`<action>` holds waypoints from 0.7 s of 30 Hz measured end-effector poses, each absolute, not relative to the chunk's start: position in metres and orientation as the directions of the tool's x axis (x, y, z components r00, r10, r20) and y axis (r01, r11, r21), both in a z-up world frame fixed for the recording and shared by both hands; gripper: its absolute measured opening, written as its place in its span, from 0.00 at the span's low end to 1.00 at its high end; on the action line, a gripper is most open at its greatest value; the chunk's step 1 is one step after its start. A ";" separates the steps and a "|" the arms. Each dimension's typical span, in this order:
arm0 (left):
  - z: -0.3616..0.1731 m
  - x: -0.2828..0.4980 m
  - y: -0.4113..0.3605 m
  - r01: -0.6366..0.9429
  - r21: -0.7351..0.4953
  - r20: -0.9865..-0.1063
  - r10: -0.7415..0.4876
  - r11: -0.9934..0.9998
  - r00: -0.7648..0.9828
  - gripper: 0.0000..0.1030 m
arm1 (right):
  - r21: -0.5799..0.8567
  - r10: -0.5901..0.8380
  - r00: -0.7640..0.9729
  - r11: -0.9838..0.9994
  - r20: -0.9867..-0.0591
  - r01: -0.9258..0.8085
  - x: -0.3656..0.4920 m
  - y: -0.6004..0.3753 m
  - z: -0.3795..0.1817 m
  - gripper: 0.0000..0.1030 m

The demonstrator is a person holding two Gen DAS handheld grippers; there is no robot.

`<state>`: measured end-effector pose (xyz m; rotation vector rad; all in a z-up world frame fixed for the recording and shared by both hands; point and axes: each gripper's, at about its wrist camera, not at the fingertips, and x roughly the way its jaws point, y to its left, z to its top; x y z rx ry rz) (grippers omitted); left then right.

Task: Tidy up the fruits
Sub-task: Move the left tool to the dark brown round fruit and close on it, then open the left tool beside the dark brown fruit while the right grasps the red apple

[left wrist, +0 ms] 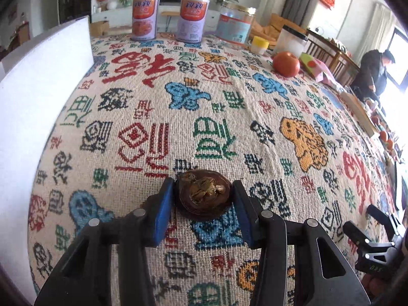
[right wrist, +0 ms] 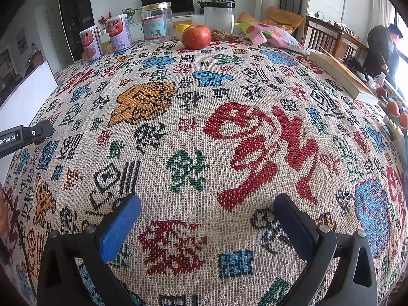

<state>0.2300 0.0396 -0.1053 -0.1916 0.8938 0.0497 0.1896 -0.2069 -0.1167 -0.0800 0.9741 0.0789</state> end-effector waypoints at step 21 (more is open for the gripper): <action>-0.115 0.216 0.043 -0.183 0.001 -0.803 0.110 0.983 0.586 0.97 | 0.018 0.120 0.548 0.982 -0.828 -0.186 0.271 -0.219 -0.108 1.00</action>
